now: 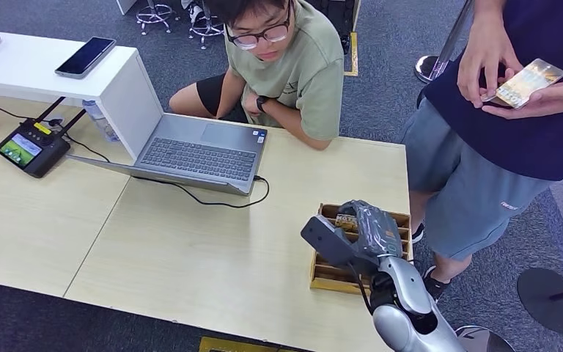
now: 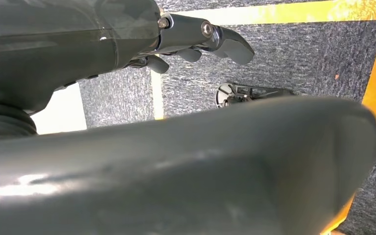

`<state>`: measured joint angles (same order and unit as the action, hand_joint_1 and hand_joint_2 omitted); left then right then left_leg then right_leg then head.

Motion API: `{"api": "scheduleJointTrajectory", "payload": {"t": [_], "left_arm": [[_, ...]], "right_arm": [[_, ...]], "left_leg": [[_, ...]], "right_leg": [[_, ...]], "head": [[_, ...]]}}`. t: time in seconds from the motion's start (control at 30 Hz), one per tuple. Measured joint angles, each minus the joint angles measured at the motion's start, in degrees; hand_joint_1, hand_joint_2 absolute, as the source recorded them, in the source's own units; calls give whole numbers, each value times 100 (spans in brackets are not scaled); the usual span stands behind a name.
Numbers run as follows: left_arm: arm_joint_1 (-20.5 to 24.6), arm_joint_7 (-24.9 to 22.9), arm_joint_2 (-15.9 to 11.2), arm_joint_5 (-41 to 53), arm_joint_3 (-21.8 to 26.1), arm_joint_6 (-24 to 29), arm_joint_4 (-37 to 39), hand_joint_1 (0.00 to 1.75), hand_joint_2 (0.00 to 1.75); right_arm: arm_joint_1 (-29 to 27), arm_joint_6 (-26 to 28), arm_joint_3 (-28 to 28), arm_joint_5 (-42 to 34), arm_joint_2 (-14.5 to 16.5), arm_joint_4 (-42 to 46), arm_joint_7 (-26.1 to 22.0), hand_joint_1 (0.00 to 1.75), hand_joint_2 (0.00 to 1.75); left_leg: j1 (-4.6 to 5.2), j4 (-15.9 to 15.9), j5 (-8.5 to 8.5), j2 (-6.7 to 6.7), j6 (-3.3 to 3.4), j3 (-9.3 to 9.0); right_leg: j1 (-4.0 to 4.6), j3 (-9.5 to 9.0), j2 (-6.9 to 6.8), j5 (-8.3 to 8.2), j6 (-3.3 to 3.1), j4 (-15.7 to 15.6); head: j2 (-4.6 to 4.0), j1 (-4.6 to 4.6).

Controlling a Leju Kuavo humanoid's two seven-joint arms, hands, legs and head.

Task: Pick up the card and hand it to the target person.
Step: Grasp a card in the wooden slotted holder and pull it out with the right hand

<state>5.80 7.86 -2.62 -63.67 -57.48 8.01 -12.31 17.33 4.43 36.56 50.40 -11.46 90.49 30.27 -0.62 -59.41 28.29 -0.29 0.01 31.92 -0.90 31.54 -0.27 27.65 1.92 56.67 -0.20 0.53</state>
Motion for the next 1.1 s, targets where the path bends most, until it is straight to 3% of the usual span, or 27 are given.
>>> {"api": "scheduleJointTrajectory", "payload": {"t": [0.6, 1.1], "left_arm": [[0, -15, 0, 76, -2, -70, 0, 0, 0], [1, -52, 0, 68, -2, -68, 0, 0, 0]], "right_arm": [[218, 49, -82, -25, -108, -61, 73, 104, 175], [212, 107, -45, -175, -120, -258, 23, 103, 175]], "left_leg": [[0, 0, 0, 0, 0, 0], [0, 0, 0, 0, 0, 0]], "right_leg": [[0, 0, 0, 0, 0, 0], [0, 0, 0, 0, 0, 0]], "head": [[0, -1], [0, -1]]}}
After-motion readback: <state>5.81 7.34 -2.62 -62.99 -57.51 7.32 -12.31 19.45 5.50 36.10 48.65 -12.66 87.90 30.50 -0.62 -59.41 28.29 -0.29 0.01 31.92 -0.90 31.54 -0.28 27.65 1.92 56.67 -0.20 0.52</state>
